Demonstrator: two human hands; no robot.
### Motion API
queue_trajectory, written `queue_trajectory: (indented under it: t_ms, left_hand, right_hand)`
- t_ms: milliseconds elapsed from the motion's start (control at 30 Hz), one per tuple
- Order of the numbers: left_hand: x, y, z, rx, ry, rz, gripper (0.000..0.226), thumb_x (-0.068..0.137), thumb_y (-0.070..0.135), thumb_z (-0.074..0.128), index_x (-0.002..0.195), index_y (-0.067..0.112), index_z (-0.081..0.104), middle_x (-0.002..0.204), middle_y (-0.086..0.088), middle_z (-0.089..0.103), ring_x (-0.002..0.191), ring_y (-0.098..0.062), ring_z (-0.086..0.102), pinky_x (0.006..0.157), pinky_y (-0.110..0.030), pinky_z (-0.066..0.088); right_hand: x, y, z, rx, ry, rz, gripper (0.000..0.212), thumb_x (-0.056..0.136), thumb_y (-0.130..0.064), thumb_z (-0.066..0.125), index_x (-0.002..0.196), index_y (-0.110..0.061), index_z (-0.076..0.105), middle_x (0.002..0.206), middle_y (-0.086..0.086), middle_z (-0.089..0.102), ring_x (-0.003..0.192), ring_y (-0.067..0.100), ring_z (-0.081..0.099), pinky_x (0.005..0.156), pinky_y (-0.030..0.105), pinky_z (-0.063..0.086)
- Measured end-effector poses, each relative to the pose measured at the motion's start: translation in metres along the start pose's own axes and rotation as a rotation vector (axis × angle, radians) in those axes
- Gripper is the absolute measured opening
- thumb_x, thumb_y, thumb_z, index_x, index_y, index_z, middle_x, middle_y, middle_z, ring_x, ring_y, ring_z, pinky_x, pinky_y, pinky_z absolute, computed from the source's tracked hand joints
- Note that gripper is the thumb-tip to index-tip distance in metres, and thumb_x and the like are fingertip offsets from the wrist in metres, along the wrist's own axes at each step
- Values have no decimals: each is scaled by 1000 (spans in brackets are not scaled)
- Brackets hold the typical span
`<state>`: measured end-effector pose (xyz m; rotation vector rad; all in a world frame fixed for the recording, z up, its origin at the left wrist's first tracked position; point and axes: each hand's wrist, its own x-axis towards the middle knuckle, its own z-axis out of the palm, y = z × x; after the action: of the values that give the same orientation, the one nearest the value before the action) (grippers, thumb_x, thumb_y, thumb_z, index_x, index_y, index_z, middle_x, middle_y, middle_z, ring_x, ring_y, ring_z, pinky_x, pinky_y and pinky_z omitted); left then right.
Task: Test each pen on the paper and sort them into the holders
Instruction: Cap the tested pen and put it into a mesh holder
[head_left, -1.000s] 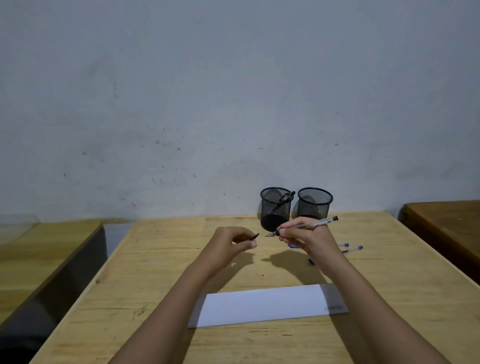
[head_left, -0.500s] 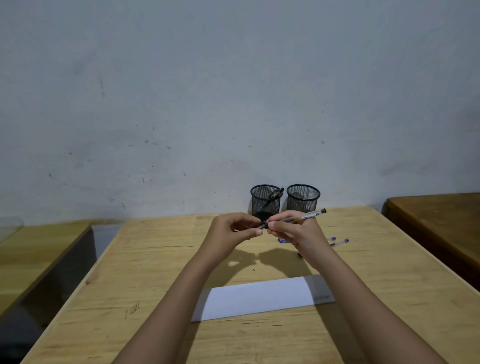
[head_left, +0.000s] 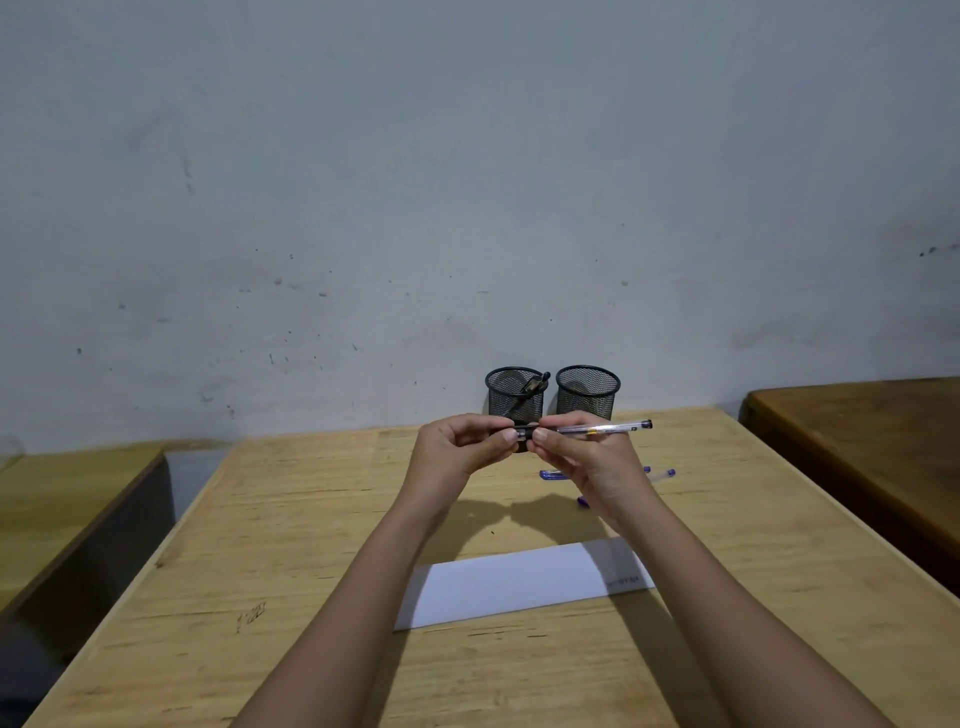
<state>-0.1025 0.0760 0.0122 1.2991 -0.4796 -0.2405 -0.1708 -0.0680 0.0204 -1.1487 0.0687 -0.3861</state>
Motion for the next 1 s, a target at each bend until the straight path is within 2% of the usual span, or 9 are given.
queue_trajectory:
  t_ms: [200,300,400,533,700,767,867,933,1000]
  left_hand:
    - [7,8,-9,108,-13,42,13,76,-3,70,86,5,71,77,-7,73,72,-12,69,80,-24,56]
    - [10,14,-17,122,17,46,14,75,-4,70,85,5,72,70,0,74,70,-9,69,74,-18,56]
    - [16,19,-25,168,34,49,15,74,-5,71,88,2,71,69,1,73,67,-6,68,68,-13,53]
    - [32,26,-21,268,42,86,20,72,-5,73,92,-1,71,77,-6,71,66,-3,65,68,-13,53]
    - [61,35,2,289,45,161,25,75,2,73,100,4,69,94,-16,72,88,-17,67,88,-26,52]
    - [72,39,11,259,12,190,24,80,7,70,104,7,69,99,-14,72,93,-17,68,90,-26,52]
    - [90,35,11,218,-82,174,25,86,14,65,111,11,66,105,-8,72,100,-15,68,89,-21,52]
    - [104,20,-1,351,-74,145,30,86,17,66,116,13,62,111,-5,69,104,-12,65,93,-21,50]
    - [117,1,-14,540,-52,84,45,83,22,69,125,12,55,123,-6,62,112,-12,59,101,-27,45]
  right_hand:
    - [2,-15,-8,-51,-63,3,14,77,8,64,91,6,64,82,15,73,74,24,71,71,22,57]
    - [4,-20,-22,-78,0,-36,14,75,5,68,89,3,69,85,18,73,80,29,71,75,25,57]
    - [7,-18,-31,-419,-21,-96,13,70,-2,76,82,-8,74,79,15,74,80,26,70,78,30,57]
    - [18,-13,-32,-812,-38,-138,12,69,-7,80,76,-16,75,74,1,74,74,13,71,74,26,56]
    - [40,-15,-26,-1116,-97,-173,14,72,-13,78,77,-21,68,70,-5,68,71,16,69,70,28,56]
    - [52,-15,-23,-1073,-70,-176,16,73,-10,76,78,-21,65,69,-3,65,68,19,66,68,29,56]
    - [71,-21,-28,-849,106,-248,15,74,-2,72,83,-7,61,73,13,66,64,19,59,65,26,52]
    - [85,-29,-35,-689,218,-281,20,76,-1,70,87,-5,54,77,16,67,59,16,59,61,23,50]
    - [100,-35,-41,-523,263,-264,24,79,-1,68,86,-13,49,85,15,67,67,15,68,63,21,53]
